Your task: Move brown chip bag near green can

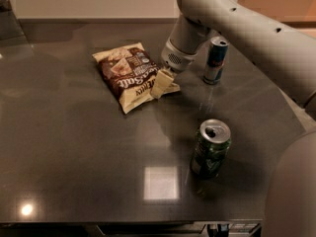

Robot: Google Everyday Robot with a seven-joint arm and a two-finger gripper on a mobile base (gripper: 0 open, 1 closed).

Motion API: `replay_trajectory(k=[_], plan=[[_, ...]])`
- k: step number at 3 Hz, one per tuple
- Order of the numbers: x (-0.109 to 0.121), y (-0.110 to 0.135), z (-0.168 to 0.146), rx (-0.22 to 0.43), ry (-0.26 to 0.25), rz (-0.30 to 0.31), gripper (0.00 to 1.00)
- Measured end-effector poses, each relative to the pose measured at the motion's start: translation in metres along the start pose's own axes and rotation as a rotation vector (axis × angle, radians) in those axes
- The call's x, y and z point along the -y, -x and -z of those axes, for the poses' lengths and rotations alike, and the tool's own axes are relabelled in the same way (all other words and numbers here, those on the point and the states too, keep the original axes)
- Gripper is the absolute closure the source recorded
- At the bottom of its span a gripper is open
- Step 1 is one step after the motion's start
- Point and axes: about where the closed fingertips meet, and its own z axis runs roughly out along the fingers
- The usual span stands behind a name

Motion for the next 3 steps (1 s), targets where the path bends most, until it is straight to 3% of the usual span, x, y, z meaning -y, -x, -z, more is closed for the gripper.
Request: replay_trajectory(k=[1, 2, 3], plan=[[-0.005, 0.002, 0.004, 0.008, 0.006, 0.007, 0.88], [-0.02, 0.004, 0.023, 0.023, 0.001, 0.037, 1.0], [-0.04, 0.007, 0.042, 0.03, 0.0, 0.088, 1.0]])
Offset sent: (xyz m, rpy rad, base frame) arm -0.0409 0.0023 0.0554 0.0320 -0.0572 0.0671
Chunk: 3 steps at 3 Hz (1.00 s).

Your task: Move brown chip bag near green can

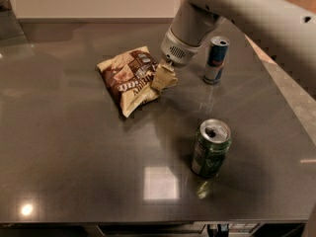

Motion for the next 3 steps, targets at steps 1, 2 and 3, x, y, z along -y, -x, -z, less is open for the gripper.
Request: replay_trajectory(k=[1, 2, 3], plan=[[-0.027, -0.001, 0.017, -0.014, 0.0, 0.068, 1.0], [-0.053, -0.015, 0.026, -0.031, 0.015, 0.103, 1.0], [-0.074, -0.036, 0.032, -0.042, 0.025, 0.12, 1.0]])
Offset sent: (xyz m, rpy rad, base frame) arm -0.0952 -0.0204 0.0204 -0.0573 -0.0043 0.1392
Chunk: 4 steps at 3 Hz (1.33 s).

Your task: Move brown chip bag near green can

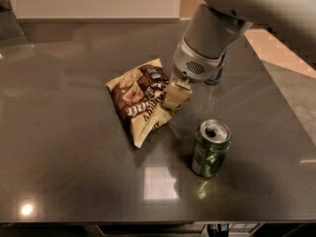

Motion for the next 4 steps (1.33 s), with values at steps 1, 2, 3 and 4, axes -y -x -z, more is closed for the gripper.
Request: replay_trajectory(k=[1, 2, 3, 4], plan=[[-0.015, -0.02, 0.007, 0.015, 0.012, 0.003, 1.0], [-0.021, -0.041, 0.016, 0.034, 0.015, -0.012, 1.0], [-0.021, -0.058, 0.024, 0.046, 0.013, -0.03, 0.82], [-0.022, -0.07, 0.029, 0.06, 0.021, -0.035, 0.59]])
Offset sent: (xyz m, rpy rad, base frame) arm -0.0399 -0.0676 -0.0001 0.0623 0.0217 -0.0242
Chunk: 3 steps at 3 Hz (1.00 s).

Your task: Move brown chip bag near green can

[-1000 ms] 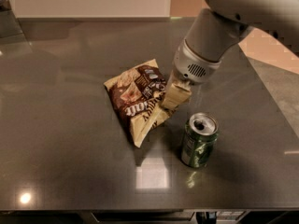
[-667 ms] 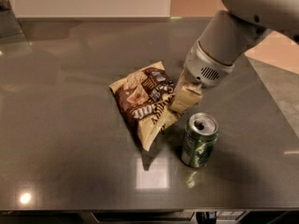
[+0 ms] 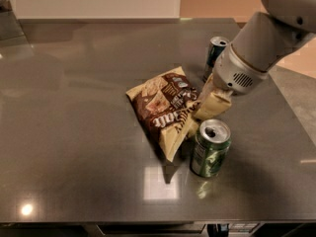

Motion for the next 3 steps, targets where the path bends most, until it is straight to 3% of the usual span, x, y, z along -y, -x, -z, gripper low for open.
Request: replay_trajectory(k=[2, 3], plan=[[-0.001, 0.0023, -0.0002, 0.0, -0.003, 0.004, 0.13], [-0.0015, 0.0034, -0.0003, 0.0, -0.005, 0.007, 0.0]])
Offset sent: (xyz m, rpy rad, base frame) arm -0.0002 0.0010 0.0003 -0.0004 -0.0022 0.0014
